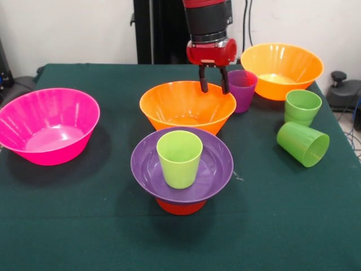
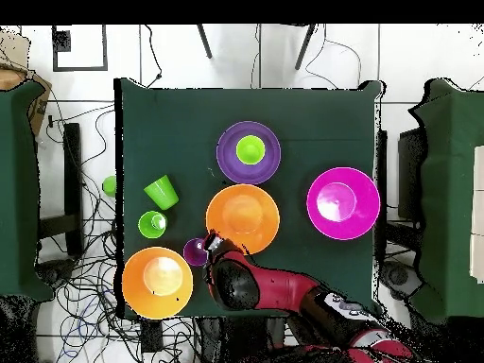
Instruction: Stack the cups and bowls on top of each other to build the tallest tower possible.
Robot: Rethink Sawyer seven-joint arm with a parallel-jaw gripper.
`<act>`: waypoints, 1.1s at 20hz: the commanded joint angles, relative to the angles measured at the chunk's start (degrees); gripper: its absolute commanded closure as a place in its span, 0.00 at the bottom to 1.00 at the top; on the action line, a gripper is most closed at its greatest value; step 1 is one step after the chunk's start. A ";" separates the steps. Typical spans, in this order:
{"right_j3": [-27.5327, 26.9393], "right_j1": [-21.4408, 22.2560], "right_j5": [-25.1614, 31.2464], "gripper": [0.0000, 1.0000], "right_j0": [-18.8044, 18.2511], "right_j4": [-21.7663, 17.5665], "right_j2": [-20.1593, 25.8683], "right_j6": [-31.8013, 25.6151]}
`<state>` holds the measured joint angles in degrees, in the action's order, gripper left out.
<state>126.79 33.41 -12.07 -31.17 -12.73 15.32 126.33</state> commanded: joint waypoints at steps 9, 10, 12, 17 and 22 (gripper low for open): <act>-6.31 0.18 3.14 0.00 6.29 9.50 2.32 9.89; -6.79 -0.14 2.93 0.00 6.79 10.22 2.31 9.99; -7.07 0.21 3.20 0.00 7.69 11.57 2.16 10.21; -7.23 1.08 4.56 0.00 8.02 13.54 2.61 9.51; -8.87 -1.16 3.74 0.00 7.56 13.28 2.92 8.20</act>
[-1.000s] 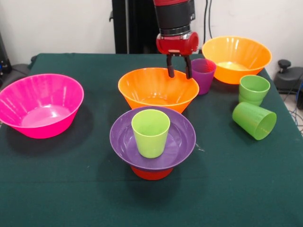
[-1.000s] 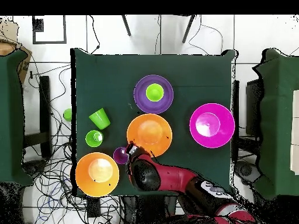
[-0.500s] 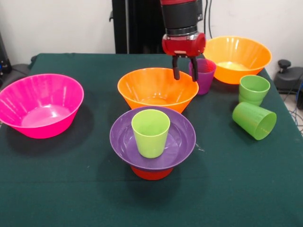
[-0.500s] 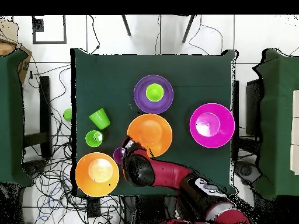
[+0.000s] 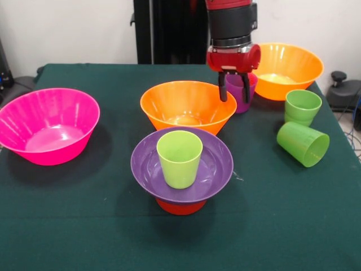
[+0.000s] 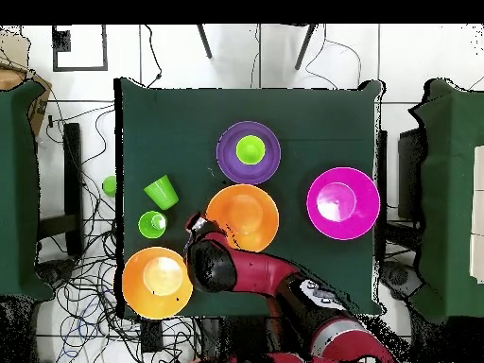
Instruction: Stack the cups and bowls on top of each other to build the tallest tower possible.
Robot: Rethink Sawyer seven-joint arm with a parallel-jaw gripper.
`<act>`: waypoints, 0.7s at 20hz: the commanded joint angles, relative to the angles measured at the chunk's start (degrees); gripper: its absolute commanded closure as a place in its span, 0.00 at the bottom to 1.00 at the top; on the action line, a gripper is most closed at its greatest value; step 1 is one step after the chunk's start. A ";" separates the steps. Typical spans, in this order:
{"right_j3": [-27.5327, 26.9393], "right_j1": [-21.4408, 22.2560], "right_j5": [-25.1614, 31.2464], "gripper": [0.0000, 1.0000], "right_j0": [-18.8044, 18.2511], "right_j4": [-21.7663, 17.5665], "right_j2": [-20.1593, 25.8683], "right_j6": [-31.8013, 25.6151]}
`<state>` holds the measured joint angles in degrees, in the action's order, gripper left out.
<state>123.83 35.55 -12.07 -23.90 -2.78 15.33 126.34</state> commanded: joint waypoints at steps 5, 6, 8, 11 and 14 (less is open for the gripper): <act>-7.65 -4.88 4.56 0.00 -2.18 0.71 3.09 5.49; -7.74 -5.13 4.87 0.00 -3.20 -0.11 3.54 4.88; -7.68 -5.09 5.28 0.00 -3.95 -0.76 3.64 4.35; -8.06 -5.06 5.73 0.00 -3.88 -0.52 3.37 4.23; -8.52 -5.20 5.84 0.00 -3.02 0.14 2.70 4.40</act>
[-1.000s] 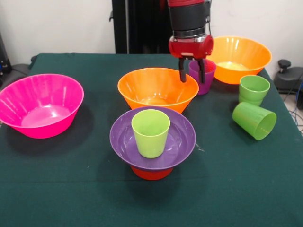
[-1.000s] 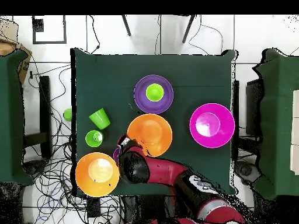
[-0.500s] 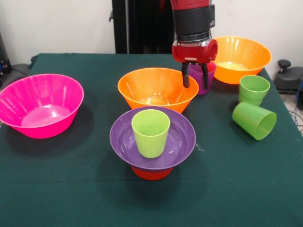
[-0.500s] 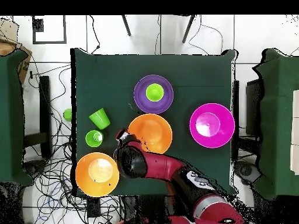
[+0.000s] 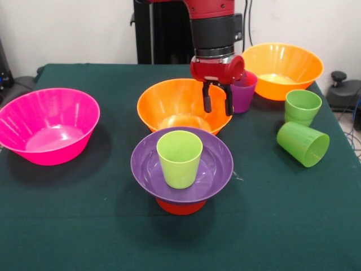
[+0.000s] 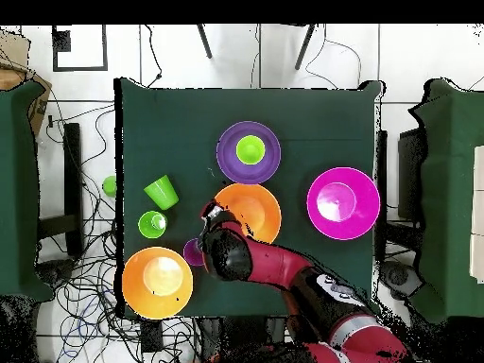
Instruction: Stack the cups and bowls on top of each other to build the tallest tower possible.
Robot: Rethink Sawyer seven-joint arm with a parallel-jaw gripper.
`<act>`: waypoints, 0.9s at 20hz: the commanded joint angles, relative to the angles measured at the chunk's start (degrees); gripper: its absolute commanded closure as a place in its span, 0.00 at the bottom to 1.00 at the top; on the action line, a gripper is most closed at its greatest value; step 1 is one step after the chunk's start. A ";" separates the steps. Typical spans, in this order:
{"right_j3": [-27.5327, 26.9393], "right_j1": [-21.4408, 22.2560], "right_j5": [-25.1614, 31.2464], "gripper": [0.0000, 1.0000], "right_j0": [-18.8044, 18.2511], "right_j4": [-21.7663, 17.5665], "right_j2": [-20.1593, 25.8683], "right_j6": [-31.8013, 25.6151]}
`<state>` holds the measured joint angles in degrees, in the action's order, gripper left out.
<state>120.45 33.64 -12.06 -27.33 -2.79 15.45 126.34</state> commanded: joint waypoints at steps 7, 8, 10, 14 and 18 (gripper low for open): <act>-6.85 -6.16 3.95 0.00 2.22 0.62 1.56 5.12; -6.88 -6.25 3.81 0.00 2.57 0.80 1.46 5.37; -7.02 -6.60 3.28 0.00 3.20 1.14 1.35 5.88; -7.67 -7.87 1.90 0.00 5.19 2.18 1.10 7.12; -6.09 -5.79 2.77 0.00 5.65 3.03 1.39 8.37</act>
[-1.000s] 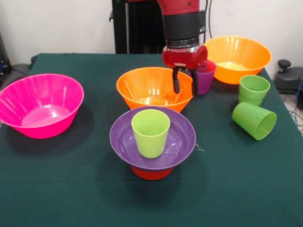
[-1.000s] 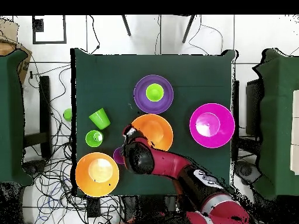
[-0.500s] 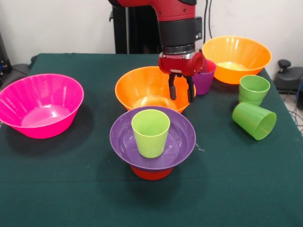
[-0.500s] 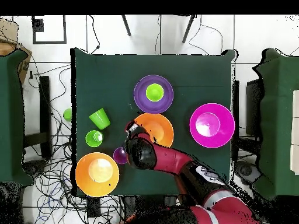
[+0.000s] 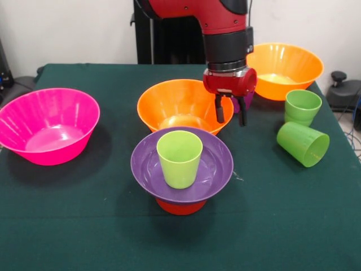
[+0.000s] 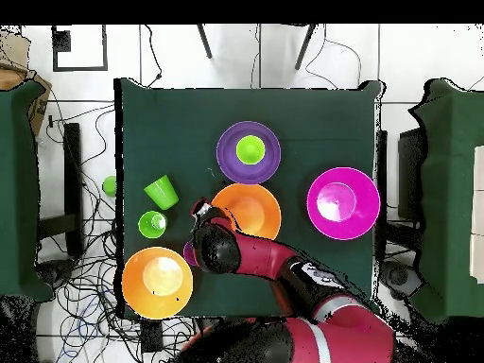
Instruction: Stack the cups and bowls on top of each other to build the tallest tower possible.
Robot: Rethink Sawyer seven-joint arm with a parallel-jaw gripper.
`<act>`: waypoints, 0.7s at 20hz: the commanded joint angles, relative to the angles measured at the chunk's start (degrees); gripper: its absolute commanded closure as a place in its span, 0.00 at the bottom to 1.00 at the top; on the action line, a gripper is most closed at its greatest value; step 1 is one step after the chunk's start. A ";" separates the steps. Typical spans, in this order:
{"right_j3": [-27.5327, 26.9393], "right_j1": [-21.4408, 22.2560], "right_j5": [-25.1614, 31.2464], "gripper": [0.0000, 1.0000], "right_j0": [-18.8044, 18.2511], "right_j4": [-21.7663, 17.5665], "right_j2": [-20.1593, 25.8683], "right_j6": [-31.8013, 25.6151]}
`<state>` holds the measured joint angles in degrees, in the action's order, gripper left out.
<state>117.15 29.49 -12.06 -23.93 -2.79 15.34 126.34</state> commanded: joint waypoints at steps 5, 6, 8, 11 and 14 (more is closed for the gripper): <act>-2.81 -1.35 3.15 0.00 2.13 2.86 1.50 8.32; -3.05 -1.65 2.91 0.00 2.08 2.73 1.46 8.23; -3.46 -2.25 2.62 0.00 1.87 2.41 1.48 8.00; -4.03 -3.09 2.27 0.00 1.75 2.13 1.41 7.71; -4.73 -3.84 2.30 0.00 1.78 1.82 1.04 7.10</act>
<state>117.09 29.76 -12.07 -22.89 -2.78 15.30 126.34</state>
